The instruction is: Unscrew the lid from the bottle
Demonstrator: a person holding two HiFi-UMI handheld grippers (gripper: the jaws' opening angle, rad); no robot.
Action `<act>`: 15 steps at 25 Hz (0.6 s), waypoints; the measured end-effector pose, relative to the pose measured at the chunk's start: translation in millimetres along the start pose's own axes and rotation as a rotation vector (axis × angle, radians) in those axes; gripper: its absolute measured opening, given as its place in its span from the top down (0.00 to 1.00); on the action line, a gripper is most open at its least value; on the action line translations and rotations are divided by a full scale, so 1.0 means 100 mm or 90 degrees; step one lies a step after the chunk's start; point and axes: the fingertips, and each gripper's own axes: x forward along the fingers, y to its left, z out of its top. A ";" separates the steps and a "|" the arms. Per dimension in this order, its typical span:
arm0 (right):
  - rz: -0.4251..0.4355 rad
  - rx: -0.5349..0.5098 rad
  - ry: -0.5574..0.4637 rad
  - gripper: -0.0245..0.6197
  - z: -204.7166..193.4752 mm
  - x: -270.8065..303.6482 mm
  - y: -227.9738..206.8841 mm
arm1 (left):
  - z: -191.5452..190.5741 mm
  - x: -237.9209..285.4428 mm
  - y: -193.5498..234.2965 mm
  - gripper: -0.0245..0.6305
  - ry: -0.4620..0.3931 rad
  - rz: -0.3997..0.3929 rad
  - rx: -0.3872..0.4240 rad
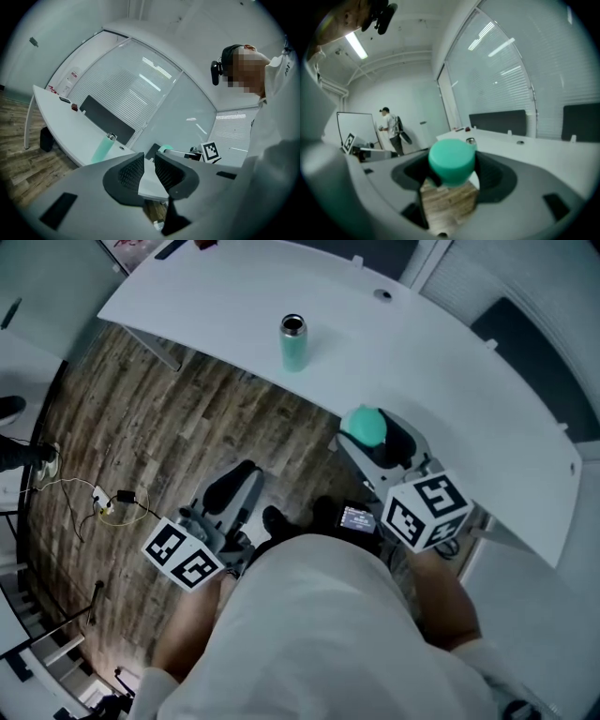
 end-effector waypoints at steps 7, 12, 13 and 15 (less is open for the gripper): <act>-0.015 -0.002 -0.003 0.47 -0.01 -0.04 0.06 | 0.00 -0.06 -0.02 0.83 0.001 -0.014 0.004; -0.016 -0.007 -0.003 0.47 0.00 -0.04 0.07 | -0.01 -0.07 -0.01 0.83 -0.001 -0.015 0.001; -0.016 -0.007 -0.002 0.47 -0.01 -0.04 0.07 | -0.01 -0.07 0.00 0.83 -0.001 -0.016 0.000; -0.018 -0.004 0.002 0.47 -0.03 -0.05 0.07 | -0.03 -0.07 0.00 0.83 0.002 -0.016 -0.005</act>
